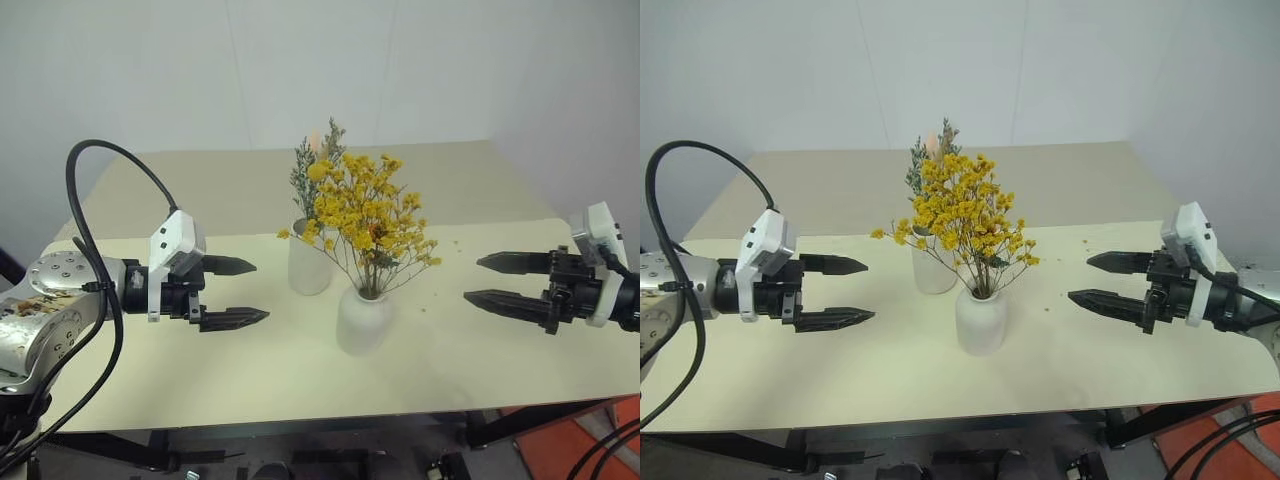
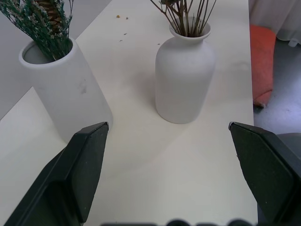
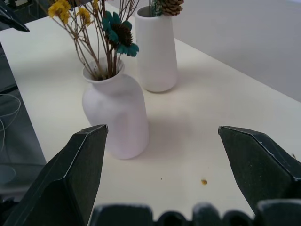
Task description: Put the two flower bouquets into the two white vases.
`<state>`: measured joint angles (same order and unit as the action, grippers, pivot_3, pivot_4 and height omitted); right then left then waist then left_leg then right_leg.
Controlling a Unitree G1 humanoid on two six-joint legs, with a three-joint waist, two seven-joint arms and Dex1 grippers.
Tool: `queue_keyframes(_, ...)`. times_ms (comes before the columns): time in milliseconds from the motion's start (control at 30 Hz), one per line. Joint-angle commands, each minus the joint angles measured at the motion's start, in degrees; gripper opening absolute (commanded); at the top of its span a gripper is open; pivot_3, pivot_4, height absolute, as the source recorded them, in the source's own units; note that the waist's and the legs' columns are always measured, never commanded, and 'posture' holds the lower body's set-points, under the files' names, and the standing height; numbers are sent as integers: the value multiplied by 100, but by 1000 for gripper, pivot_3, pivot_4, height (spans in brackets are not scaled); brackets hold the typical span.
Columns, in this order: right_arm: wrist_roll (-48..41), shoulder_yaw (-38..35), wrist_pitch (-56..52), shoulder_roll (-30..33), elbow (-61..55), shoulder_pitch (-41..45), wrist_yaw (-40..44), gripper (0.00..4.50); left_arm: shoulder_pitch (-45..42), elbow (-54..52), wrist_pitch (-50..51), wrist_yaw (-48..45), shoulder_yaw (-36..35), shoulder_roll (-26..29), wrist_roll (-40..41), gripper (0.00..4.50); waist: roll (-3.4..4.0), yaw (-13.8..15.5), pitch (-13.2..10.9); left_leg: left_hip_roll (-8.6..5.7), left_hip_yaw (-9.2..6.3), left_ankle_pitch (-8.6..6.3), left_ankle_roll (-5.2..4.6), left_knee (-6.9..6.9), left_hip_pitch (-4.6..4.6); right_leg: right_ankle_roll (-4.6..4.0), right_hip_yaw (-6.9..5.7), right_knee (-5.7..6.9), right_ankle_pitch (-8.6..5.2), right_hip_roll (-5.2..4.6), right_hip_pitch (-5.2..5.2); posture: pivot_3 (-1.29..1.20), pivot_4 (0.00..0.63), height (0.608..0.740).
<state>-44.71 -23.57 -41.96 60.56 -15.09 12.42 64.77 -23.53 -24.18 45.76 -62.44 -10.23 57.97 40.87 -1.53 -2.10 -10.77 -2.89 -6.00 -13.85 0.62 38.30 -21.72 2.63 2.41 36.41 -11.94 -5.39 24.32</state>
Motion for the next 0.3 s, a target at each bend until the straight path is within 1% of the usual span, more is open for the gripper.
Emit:
queue_keyframes(33,77,-290,218,240,39,-70,300,4462,15,-110,-179,-137,-213,75,117,4500,1,-2,0,1,0,-1,-1,-1,4,12,-1,-11,-7,1,-7,0,150,740)
queue_keyframes(133,117,-290,266,317,126,-36,381,4462,108,-22,-381,-456,-272,166,124,4500,1,-23,0,8,1,-1,-1,-2,4,18,0,-24,-11,6,-10,0,150,740)
queue_keyframes(300,266,-216,346,361,208,2,335,4462,134,11,-445,-382,-212,175,-21,4500,1,-7,0,12,2,-1,0,-3,5,17,0,-24,-10,9,-10,0,150,740)
